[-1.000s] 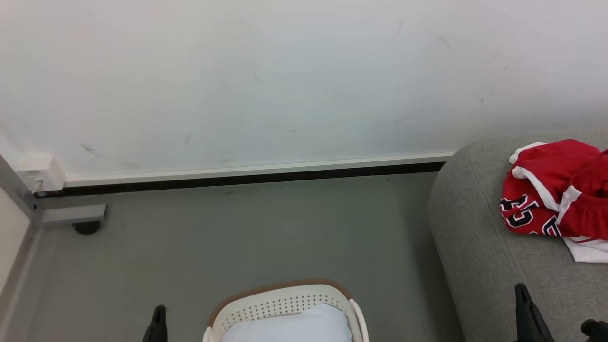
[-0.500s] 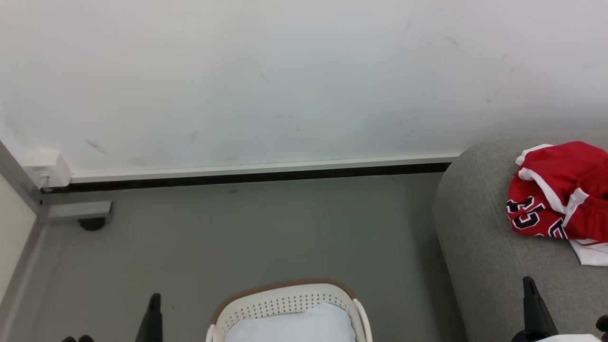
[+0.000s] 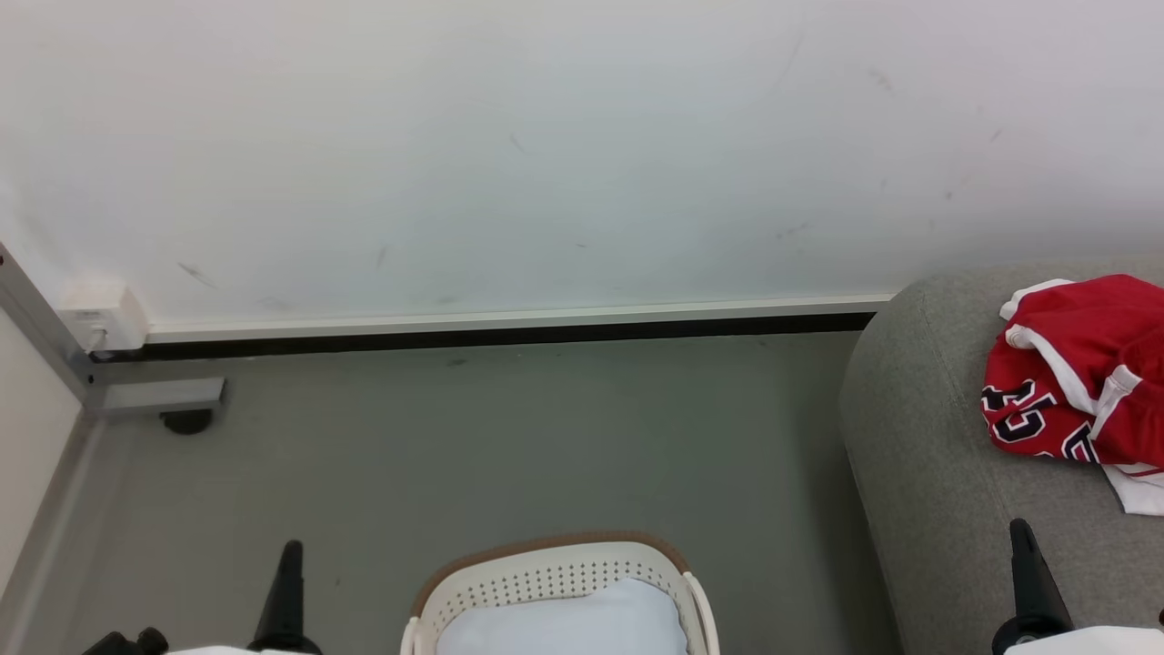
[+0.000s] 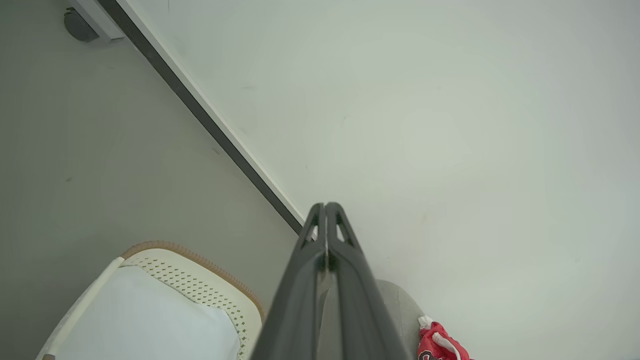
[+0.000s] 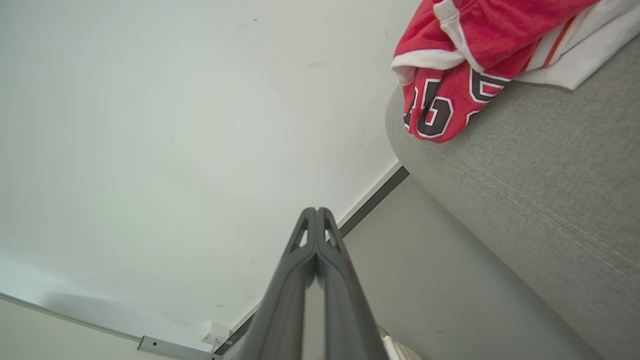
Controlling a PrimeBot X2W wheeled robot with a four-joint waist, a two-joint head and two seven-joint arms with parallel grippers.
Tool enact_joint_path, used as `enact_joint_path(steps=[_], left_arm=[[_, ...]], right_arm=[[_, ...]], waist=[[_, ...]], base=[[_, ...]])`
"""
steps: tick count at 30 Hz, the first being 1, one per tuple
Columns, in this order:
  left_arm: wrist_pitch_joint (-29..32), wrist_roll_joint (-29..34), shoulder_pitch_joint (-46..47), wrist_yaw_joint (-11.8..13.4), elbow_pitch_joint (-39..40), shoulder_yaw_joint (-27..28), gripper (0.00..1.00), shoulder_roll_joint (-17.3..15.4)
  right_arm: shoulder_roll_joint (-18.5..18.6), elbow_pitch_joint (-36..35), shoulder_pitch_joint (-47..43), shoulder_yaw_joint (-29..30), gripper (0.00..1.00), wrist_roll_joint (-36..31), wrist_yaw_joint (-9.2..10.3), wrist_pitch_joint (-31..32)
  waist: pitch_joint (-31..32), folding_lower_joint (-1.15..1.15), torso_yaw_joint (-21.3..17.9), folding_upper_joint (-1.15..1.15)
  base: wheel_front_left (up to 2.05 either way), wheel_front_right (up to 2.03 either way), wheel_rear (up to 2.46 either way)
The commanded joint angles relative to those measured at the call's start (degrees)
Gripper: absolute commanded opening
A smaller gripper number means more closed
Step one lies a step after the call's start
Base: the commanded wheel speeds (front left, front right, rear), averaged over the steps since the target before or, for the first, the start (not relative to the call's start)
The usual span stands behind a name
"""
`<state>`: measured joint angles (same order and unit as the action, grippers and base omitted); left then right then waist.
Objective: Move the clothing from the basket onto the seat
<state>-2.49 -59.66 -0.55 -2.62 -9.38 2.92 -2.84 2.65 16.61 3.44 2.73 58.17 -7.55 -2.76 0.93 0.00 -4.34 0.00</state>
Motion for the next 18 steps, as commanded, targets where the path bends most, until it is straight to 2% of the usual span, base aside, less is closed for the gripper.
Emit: enact_joint_path(steps=[1, 18], left_arm=[[0.44, -1.91, 1.21, 0.04, 0.72, 0.36, 0.0, -0.25], [3.12, -11.37, 2.92, 0.53, 1.21, 1.49, 0.0, -0.21]], right_arm=[[0.6, -0.83, 1.38, 0.38, 0.0, 1.83, 0.05, 0.42], [1.07, -1.09, 2.45, 0.81, 0.0, 12.4, 0.06, 2.71]], waist=[[-0.01, 0.0, 0.07, 0.0], [-0.18, 0.0, 1.12, 0.0]], base=[[0.0, 0.0, 0.0], [0.0, 0.0, 0.0]])
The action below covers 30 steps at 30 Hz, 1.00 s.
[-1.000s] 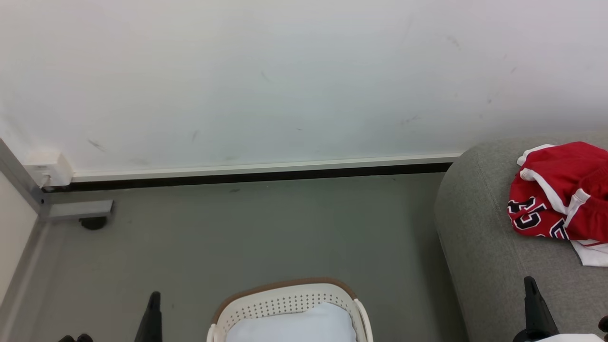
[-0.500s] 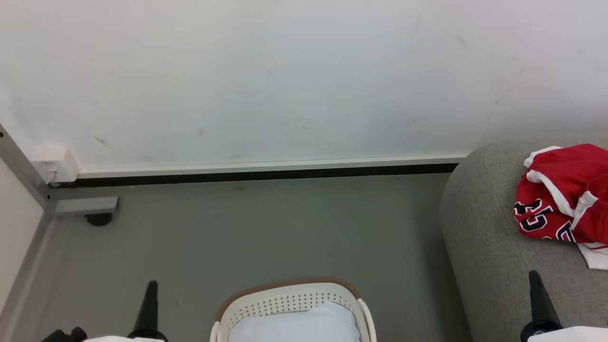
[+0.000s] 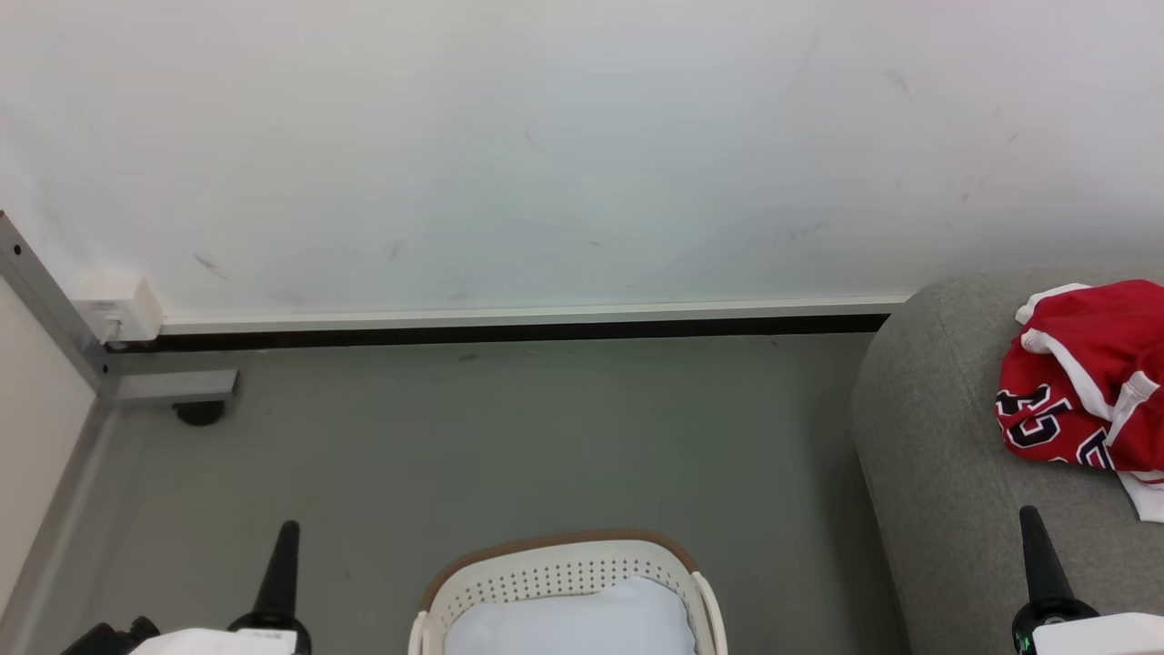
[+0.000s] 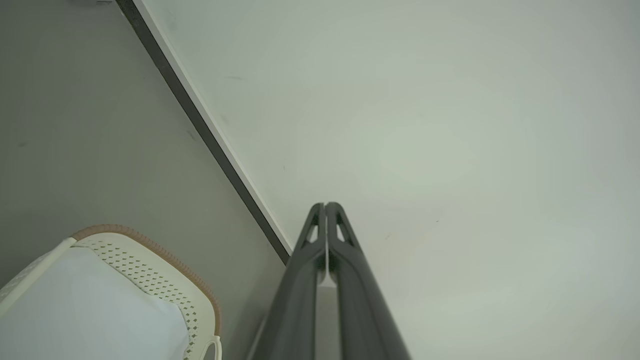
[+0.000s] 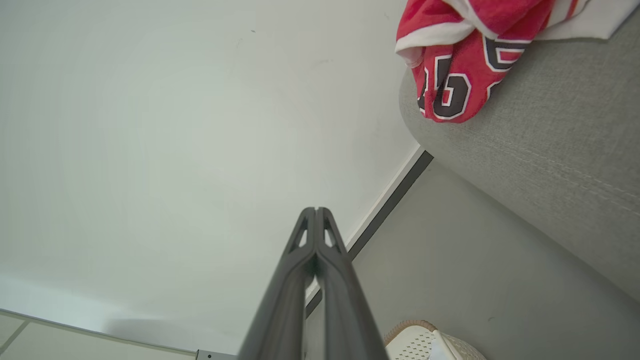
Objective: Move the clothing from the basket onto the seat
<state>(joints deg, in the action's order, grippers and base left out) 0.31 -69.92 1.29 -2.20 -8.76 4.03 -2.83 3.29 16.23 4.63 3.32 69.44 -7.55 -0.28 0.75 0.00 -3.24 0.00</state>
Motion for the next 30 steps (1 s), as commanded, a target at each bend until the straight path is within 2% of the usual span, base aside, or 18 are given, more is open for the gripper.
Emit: enact_joint_path(steps=[1, 30], left_arm=[[0.44, -1.68, 1.19, 0.15, 0.62, 0.43, 0.0, -0.22], [4.05, -14.38, 3.46, 0.71, 1.25, 1.93, 0.0, -0.15]], right_arm=[[0.47, -0.72, 1.33, 0.22, 0.0, 1.65, 0.07, 0.26], [1.74, -1.04, 2.61, 0.01, 0.0, 16.57, 0.1, 2.78]], waist=[[-0.01, 0.0, 0.09, 0.0], [-0.3, 0.0, 1.82, 0.0]], base=[[0.0, 0.0, 0.0], [0.0, 0.0, 0.0]])
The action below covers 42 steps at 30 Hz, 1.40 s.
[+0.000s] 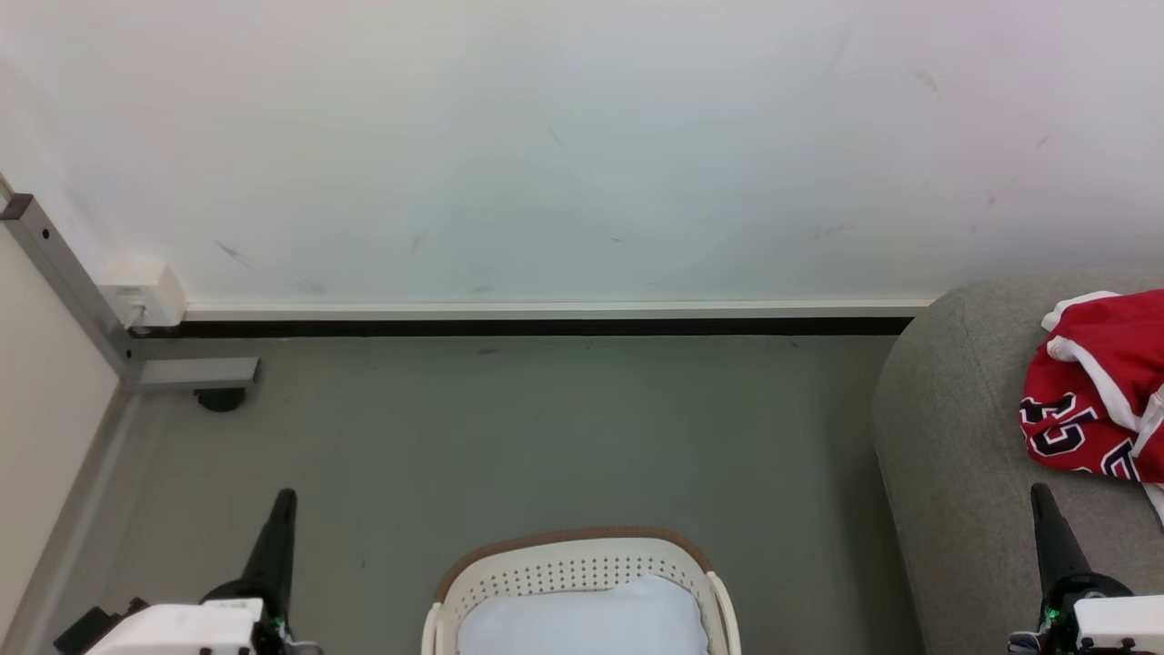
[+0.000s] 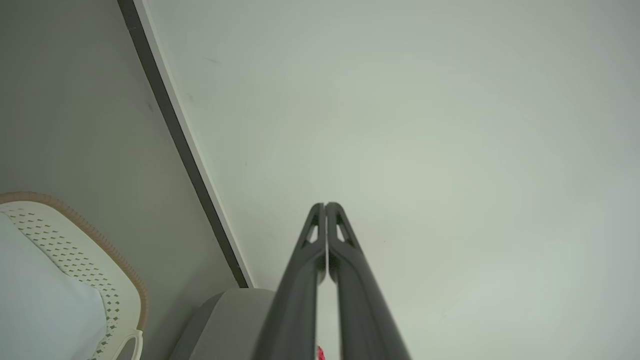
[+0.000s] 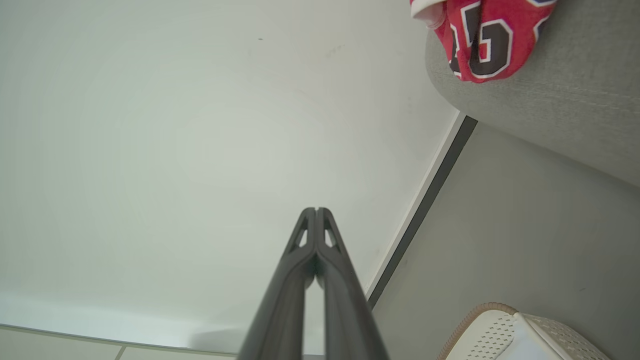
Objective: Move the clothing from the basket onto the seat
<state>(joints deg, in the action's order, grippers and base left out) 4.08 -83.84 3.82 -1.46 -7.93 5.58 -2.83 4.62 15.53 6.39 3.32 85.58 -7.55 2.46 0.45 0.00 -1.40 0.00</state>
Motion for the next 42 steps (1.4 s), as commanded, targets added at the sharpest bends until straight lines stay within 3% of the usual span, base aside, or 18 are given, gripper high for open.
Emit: enact_joint_path(steps=[1, 22, 42], left_arm=[[0.41, -0.88, 1.0, 0.0, 0.43, 0.43, 0.0, -0.15], [2.61, -8.96, 2.24, 0.42, 0.71, 1.28, 0.0, -0.1], [2.54, -8.87, 2.19, 0.42, 0.71, 1.25, 0.0, -0.1]], right_arm=[[0.44, -0.35, 0.86, -0.02, 0.0, 0.89, 0.1, 0.05], [1.89, -0.63, 1.68, -0.93, 0.0, 10.85, 0.12, 0.97], [3.25, -0.9, 1.42, -2.8, 0.0, 12.53, 0.12, -0.6]], waist=[[-0.01, 0.0, 0.05, 0.0], [-0.22, 0.0, 1.35, 0.0], [-0.23, 0.0, 1.37, 0.0]], base=[[0.0, 0.0, 0.0], [0.0, 0.0, 0.0], [0.0, 0.0, 0.0]])
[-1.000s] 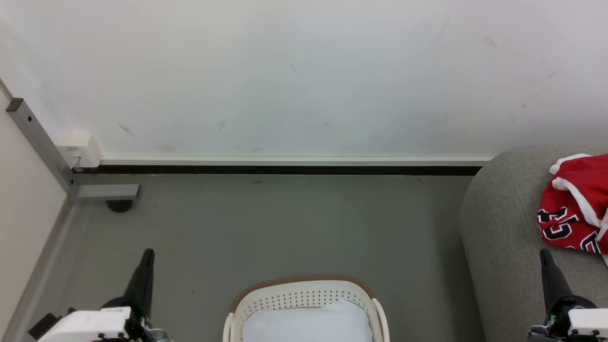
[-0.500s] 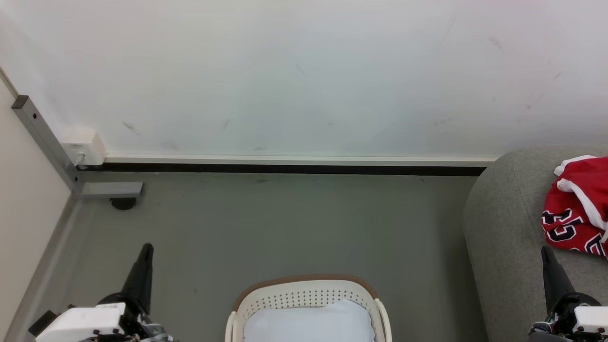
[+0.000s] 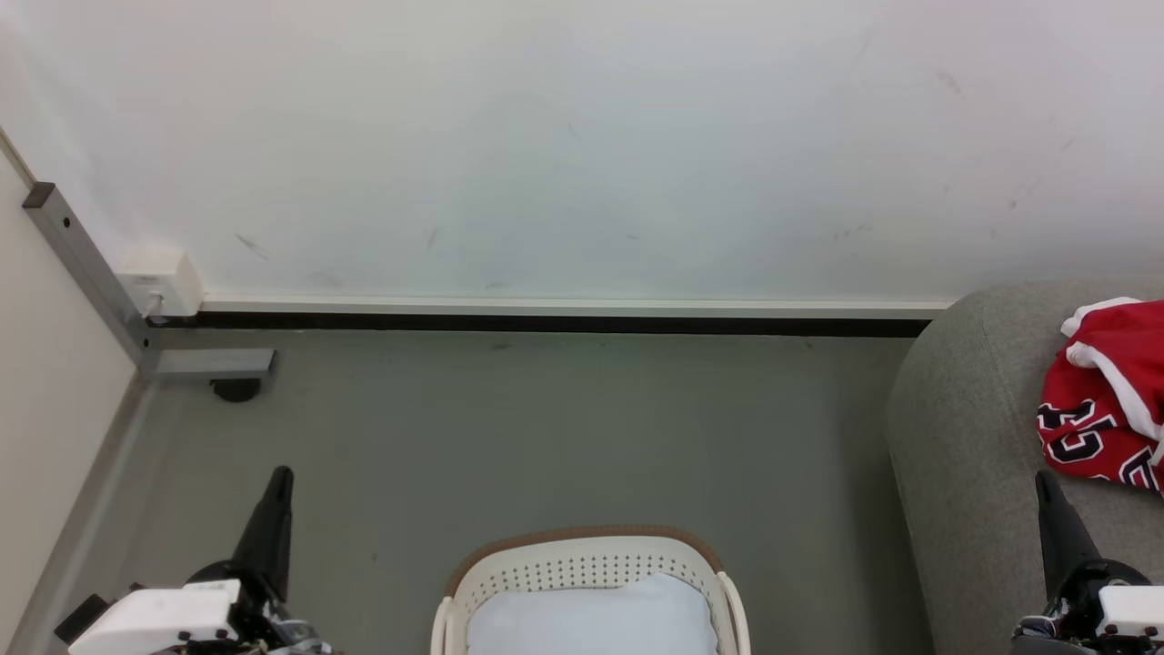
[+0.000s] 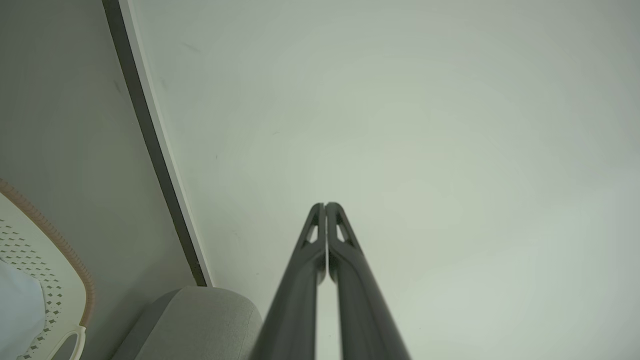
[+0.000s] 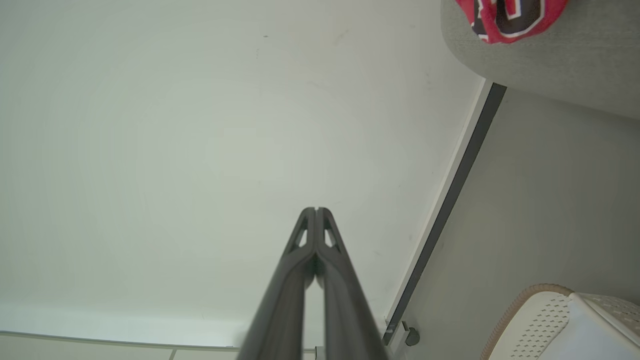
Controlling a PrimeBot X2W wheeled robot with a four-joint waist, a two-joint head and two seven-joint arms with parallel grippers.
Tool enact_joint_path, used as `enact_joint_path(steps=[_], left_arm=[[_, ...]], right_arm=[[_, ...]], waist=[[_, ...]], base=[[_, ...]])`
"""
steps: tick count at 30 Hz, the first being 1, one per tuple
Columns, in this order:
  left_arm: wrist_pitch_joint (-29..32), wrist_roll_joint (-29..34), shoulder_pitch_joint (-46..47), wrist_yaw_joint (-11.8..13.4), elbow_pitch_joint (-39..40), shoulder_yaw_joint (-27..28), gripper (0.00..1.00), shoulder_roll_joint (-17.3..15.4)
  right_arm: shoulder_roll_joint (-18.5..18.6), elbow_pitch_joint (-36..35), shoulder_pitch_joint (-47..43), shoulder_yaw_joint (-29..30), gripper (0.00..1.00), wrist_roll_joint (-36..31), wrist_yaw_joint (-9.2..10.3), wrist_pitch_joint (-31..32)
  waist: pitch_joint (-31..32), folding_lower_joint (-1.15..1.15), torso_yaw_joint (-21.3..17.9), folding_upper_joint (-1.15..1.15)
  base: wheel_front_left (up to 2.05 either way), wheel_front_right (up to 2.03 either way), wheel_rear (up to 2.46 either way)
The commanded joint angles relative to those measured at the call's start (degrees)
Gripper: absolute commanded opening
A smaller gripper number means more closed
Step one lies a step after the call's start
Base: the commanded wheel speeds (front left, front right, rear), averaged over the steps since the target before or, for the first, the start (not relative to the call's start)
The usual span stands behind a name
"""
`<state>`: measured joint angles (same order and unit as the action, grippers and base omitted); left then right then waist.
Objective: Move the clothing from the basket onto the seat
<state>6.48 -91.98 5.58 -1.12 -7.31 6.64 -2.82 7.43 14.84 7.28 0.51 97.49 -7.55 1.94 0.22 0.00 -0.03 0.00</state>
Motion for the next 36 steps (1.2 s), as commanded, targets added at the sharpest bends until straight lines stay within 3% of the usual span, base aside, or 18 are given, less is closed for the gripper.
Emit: enact_joint_path(steps=[1, 36], left_arm=[[0.15, -0.73, 0.43, 0.08, 0.1, 0.19, 0.0, -0.11], [0.15, -0.73, 0.41, 0.09, 0.14, 0.18, 0.0, -0.11]], right_arm=[[0.52, -0.22, 0.52, -0.1, 0.0, 0.76, 0.12, -0.21], [3.56, -0.98, 0.23, -4.2, 0.0, 4.34, 0.12, -3.48]], waist=[[0.0, 0.0, 0.0, 0.0], [-0.02, 0.0, 0.0, 0.0]], base=[[0.0, 0.0, 0.0], [0.0, 0.0, 0.0]])
